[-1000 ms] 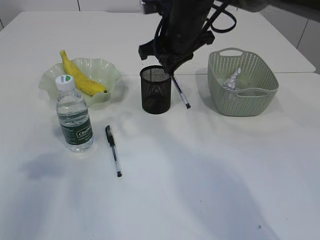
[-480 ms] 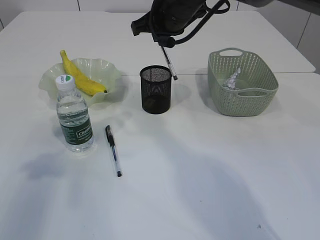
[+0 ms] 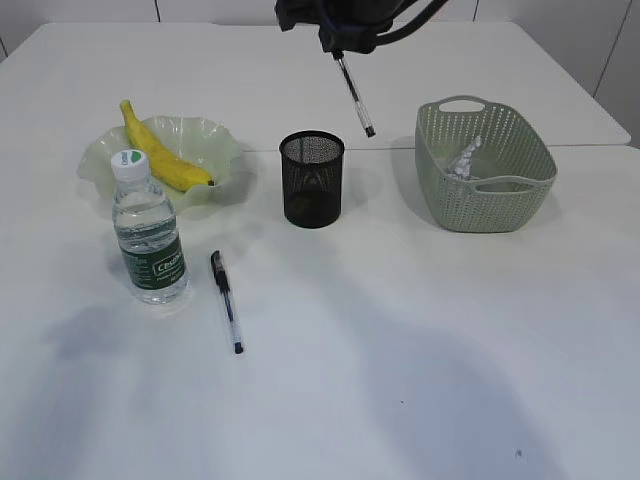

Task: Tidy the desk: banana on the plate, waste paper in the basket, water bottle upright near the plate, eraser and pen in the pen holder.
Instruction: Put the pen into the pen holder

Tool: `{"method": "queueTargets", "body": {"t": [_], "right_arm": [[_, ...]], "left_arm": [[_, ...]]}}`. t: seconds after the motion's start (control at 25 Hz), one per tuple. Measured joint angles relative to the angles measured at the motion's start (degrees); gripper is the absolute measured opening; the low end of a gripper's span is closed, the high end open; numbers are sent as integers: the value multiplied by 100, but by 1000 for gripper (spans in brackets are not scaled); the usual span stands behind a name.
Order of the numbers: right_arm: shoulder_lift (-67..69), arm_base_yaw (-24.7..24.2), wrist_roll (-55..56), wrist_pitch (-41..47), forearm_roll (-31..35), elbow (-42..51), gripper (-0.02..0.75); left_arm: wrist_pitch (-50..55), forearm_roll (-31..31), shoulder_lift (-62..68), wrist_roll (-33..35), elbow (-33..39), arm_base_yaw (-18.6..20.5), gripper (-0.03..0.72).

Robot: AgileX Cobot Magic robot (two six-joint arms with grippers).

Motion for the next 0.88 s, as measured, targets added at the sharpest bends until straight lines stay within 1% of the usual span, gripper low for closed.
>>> {"method": "queueTargets", "body": {"t": [0.2,0.32,0.52,0.72,0.88], "right_arm": [[-829,0,0,-61,0,940,52],[-1393,0,21,-374,0,1688,52],[-2034,0,67,-1506,-40,2726,52],[-2012,0,80,-2483,-79,3189,52],[-1722,0,80,-3518,-178,3300,51]], "left_arm": [[0,0,0,0,0,0,468],[-11,0,0,0,0,0,461],[-33,0,0,0,0,0,459],[-36,0,0,0,0,0,456],[-36,0,0,0,0,0,456]]}}
